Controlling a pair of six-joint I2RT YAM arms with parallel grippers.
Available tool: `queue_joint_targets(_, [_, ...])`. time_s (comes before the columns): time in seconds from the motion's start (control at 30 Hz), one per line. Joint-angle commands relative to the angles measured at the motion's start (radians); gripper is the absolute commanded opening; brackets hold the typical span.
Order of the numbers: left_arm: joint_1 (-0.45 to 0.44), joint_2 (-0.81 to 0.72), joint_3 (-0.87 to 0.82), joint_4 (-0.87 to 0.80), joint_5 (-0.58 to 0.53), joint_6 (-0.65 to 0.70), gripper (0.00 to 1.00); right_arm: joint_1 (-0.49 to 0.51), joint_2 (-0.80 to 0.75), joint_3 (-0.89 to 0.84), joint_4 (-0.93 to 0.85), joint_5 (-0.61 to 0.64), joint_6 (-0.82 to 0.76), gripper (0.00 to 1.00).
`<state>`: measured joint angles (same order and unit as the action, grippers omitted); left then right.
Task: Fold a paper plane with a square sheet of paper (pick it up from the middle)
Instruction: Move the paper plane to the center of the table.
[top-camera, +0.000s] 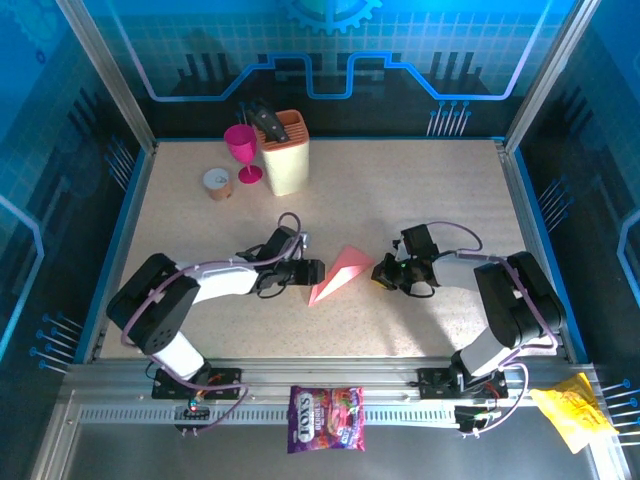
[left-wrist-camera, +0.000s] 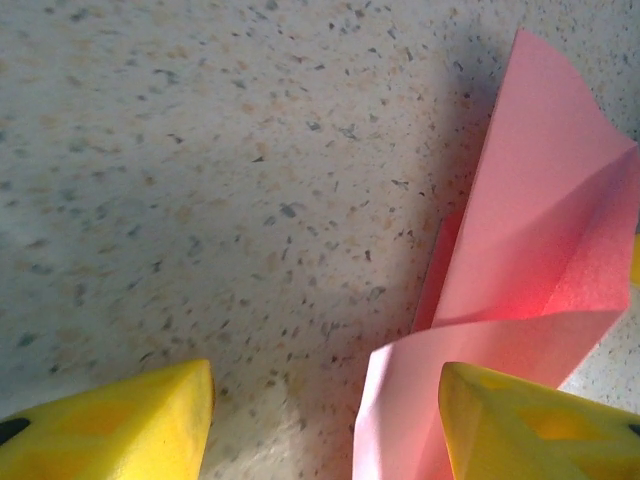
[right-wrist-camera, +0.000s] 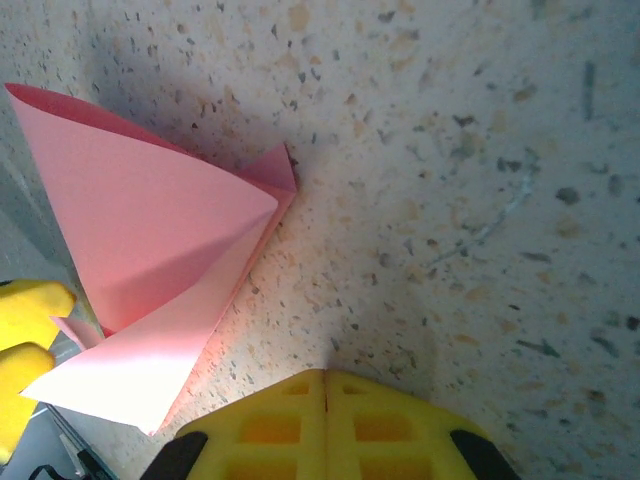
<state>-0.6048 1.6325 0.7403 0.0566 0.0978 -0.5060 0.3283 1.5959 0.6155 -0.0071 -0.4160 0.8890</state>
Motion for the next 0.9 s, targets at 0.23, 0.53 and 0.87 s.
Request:
queue_joint_targets(0.23, [-0.013,0.118,0.099,-0.015,0.118,0.045,0.62,0.052,0.113,0.018,0.065,-0.028,0.005,0.02])
queue_joint_targets(0.53, [-0.038,0.213,0.226,-0.039,0.139,0.06,0.62,0.058,0.153,0.012,0.101,-0.035,0.018,0.0])
queue_joint_targets(0.87, [-0.13,0.07,0.224,-0.063,-0.122,0.092,0.59,0.061,0.091,-0.016,0.089,-0.023,0.008,0.0])
